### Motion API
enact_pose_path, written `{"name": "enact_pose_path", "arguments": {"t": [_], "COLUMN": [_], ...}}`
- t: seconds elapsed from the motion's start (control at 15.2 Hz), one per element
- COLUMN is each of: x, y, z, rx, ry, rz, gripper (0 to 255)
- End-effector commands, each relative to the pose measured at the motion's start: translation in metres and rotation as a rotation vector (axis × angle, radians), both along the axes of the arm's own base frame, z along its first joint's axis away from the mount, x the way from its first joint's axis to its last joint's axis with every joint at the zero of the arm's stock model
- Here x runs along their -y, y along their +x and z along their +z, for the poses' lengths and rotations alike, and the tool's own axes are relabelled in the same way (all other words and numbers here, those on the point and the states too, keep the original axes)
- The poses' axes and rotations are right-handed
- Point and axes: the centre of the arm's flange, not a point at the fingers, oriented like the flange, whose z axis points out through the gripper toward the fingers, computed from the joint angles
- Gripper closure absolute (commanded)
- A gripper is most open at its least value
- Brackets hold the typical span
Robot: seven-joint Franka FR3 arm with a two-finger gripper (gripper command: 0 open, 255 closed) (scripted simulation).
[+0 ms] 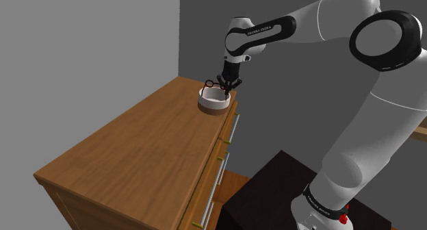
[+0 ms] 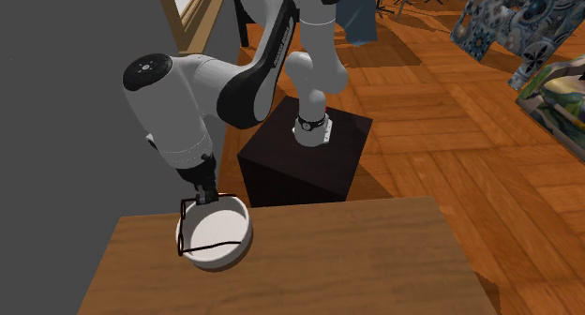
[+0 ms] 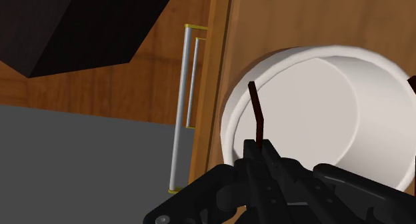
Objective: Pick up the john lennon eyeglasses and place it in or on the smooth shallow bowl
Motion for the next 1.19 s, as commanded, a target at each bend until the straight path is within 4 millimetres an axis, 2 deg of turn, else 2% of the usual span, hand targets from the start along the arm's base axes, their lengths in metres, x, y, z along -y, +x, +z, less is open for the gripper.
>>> {"name": "enact_pose_path", "arguments": {"t": [0.0, 0.33, 0.59, 1.12], "x": [0.0, 0.0, 0.0, 0.0], "y": [0.0, 0.0, 0.001, 0.001], "z": [0.0, 0.0, 0.05, 0.05], "rx": [0.0, 0.0, 0.0, 0.0], "ry": [0.0, 0.0, 0.0, 0.0], "rz": [0.0, 0.0, 0.0, 0.0], "gripper": [0, 0, 0, 0]}}
